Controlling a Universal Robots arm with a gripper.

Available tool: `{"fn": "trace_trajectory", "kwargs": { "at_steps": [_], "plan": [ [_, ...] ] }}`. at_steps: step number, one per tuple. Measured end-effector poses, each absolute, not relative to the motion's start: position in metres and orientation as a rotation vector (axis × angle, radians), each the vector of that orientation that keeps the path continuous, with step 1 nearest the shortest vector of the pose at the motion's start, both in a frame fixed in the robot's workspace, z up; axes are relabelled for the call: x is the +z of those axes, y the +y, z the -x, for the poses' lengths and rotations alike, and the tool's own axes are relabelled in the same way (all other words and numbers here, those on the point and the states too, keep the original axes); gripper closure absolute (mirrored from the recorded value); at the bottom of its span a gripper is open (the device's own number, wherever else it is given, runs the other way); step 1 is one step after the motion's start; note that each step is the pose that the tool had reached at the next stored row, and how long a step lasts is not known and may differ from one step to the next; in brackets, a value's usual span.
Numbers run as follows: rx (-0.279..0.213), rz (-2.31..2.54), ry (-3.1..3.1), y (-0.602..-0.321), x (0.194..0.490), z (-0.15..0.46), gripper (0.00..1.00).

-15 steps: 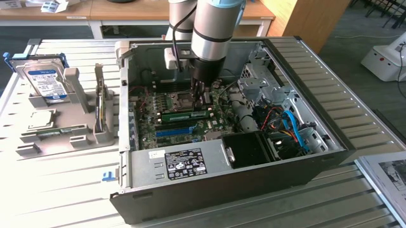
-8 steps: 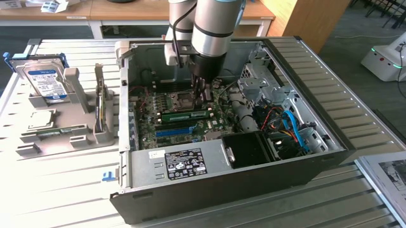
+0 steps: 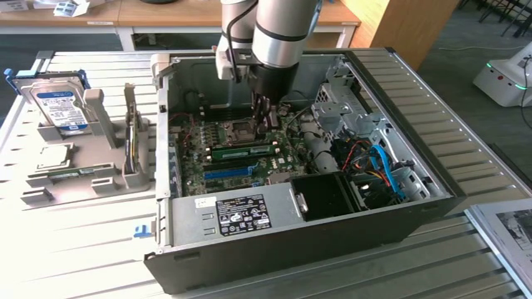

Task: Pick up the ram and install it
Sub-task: 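Insert the ram into the slot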

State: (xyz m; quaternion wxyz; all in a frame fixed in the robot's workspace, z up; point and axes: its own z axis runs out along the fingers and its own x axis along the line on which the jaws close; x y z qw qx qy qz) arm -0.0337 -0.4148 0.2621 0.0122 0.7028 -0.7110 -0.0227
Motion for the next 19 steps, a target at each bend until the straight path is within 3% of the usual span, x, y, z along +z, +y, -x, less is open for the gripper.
{"fn": "trace_trajectory", "kwargs": {
  "at_steps": [19],
  "plan": [
    [-0.071,-2.191,-2.216,-0.415,0.291,0.032,0.81]
  ]
}}
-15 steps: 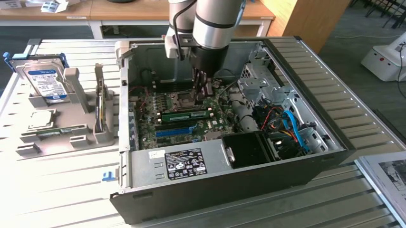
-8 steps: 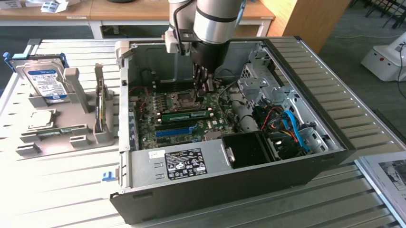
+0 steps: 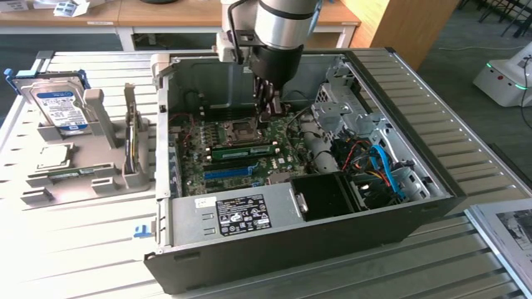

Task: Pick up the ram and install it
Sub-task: 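Insert the ram into the slot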

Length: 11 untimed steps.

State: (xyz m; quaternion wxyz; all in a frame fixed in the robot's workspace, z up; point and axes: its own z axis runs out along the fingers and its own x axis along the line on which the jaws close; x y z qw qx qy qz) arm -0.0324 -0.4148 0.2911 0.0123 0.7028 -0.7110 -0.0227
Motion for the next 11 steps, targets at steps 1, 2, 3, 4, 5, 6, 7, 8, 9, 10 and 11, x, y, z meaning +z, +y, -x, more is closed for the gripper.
{"fn": "trace_trajectory", "kwargs": {
  "at_steps": [1,2,3,4,5,6,7,8,9,10,11],
  "plan": [
    [-0.071,-2.191,-2.216,-0.415,0.292,0.032,0.81],
    [-0.071,-2.191,-2.216,-0.415,0.293,0.032,0.81],
    [-0.071,-2.191,-2.216,-0.415,0.294,0.032,0.81],
    [-0.071,-2.191,-2.216,-0.415,0.295,0.032,0.81],
    [-0.071,-2.191,-2.216,-0.415,0.296,0.032,0.81],
    [-0.071,-2.191,-2.216,-0.415,0.297,0.032,0.81],
    [-0.071,-2.191,-2.216,-0.415,0.298,0.032,0.81],
    [-0.071,-2.191,-2.216,-0.415,0.299,0.032,0.81],
    [-0.071,-2.191,-2.216,-0.415,0.300,0.032,0.81],
    [-0.071,-2.191,-2.216,-0.415,0.301,0.032,0.81],
    [-0.071,-2.191,-2.216,-0.415,0.303,0.032,0.81]
  ]
}}
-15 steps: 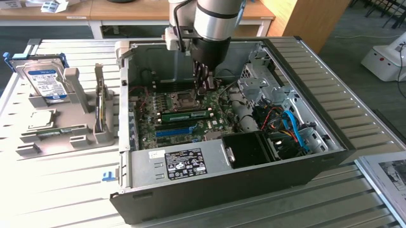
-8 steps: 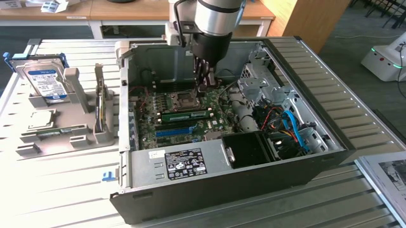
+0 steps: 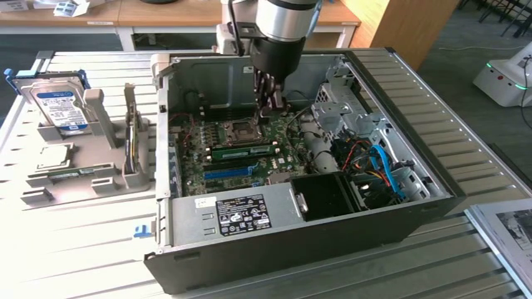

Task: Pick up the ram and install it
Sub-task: 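Insert the ram into the slot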

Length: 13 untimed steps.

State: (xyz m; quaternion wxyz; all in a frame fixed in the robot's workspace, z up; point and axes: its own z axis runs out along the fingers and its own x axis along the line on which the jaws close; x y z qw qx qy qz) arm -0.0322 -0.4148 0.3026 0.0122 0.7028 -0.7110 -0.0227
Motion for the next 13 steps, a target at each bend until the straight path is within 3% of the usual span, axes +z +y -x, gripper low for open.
{"fn": "trace_trajectory", "kwargs": {
  "at_steps": [13],
  "plan": [
    [-0.071,-2.191,-2.216,-0.415,0.319,0.032,0.81]
  ]
}}
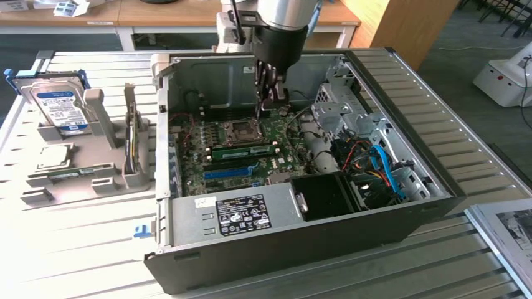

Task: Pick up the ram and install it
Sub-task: 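Insert the ram into the slot, then press down the ram until it locks into place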

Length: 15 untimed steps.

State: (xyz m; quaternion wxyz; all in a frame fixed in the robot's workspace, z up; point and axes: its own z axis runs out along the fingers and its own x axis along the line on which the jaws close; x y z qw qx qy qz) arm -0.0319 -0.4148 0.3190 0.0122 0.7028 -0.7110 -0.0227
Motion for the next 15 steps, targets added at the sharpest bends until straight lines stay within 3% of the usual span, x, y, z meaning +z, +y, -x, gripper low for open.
{"fn": "trace_trajectory", "kwargs": {
  "at_steps": [15],
  "plan": [
    [-0.071,-2.191,-2.216,-0.4148,0.3230,0.0319,0.81]
  ]
}}
